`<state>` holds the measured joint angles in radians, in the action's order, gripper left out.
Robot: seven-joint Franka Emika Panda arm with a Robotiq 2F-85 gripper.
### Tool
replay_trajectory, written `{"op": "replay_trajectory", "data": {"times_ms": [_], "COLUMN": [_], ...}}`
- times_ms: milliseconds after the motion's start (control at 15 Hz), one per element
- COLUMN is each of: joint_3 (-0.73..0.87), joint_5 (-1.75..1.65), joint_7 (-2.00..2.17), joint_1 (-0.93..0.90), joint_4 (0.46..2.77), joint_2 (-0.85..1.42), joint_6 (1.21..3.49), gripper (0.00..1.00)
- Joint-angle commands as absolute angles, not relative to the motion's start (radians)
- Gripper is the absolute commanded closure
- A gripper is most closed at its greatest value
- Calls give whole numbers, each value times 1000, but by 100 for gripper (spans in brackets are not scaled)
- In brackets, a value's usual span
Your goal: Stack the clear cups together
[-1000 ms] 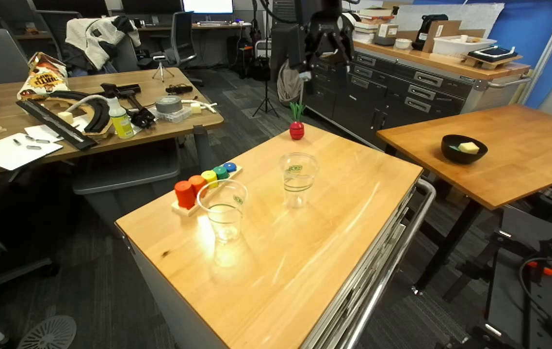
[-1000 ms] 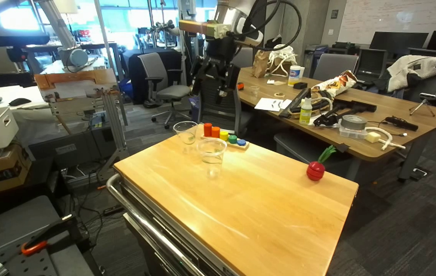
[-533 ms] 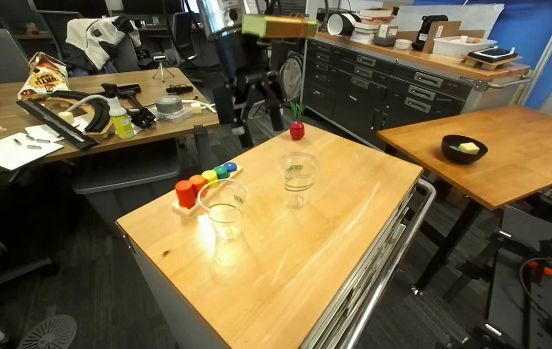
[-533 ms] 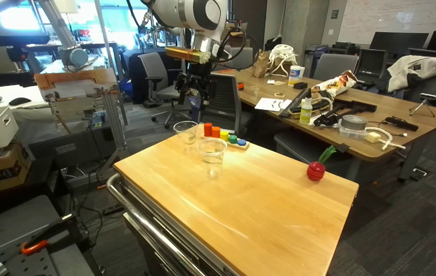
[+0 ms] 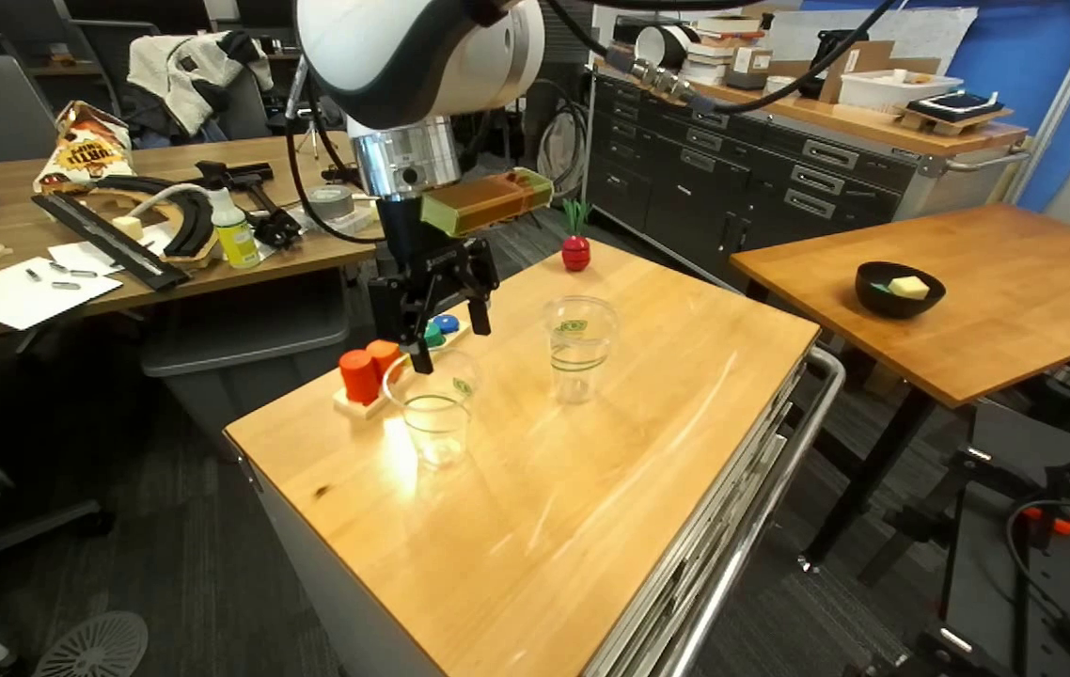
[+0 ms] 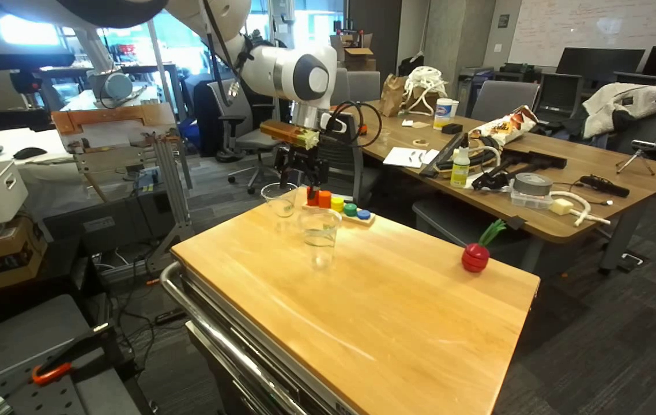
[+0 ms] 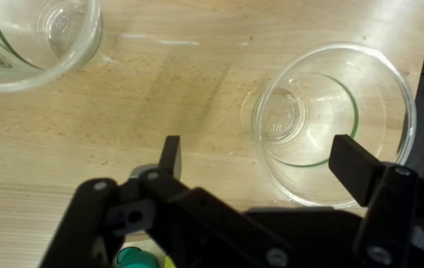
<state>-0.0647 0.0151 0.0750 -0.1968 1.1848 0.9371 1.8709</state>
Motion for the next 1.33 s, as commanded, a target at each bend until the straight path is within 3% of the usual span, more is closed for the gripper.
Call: {"op": "replay_trajectory", "data": {"times_ms": [0,600,733,1267], "joint_3": [-59,-59,-59,-80], "joint_5": [3,2,2,79], "joint_7": [81,81,78,70], "joint_1": [-197,-199,-196,-112], "joint_4": [1089,1086,1085,1040], "joint_2": [1010,997,989,962], "joint_6": [1890,1894,1882,1739], "gripper": [26,96,100,99]}}
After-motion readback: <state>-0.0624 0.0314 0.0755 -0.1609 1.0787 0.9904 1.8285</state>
